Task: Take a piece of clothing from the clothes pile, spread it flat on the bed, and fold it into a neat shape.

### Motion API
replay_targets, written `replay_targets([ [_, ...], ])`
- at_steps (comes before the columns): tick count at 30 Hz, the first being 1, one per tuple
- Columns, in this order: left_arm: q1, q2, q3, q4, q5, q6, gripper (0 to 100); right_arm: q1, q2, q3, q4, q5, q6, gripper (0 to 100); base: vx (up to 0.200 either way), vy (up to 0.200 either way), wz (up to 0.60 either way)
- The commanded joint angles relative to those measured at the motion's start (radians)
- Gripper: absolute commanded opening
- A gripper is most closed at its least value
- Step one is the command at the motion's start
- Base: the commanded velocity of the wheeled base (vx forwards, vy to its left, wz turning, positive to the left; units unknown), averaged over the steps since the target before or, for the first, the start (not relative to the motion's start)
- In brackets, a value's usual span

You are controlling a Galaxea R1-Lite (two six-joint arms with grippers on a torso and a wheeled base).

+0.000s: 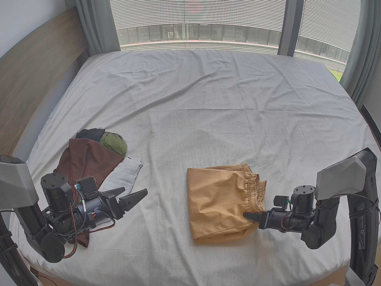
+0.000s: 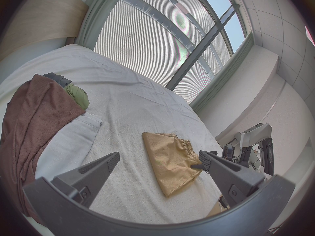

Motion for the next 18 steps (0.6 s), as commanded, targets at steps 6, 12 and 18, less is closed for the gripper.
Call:
replay_targets([
  [6, -0.004, -0.002, 0.002, -0.001, 0.0, -0.001, 100, 0.02, -0.163, -0.022, -0.001, 0.035, 0.038, 0, 0.0, 0.0, 0.0],
  [12, -0.008, -0.002, 0.006, -0.001, 0.0, 0.001, 100, 0.046, -0.274, -0.038, 0.002, 0.095, 0.084, 0, 0.0, 0.0, 0.0],
  [18, -0.007, -0.004, 0.006, -0.001, 0.0, 0.001, 100, 0.092, -0.355, -0.113, 0.08, 0.095, 0.108, 0, 0.0, 0.0, 0.0],
])
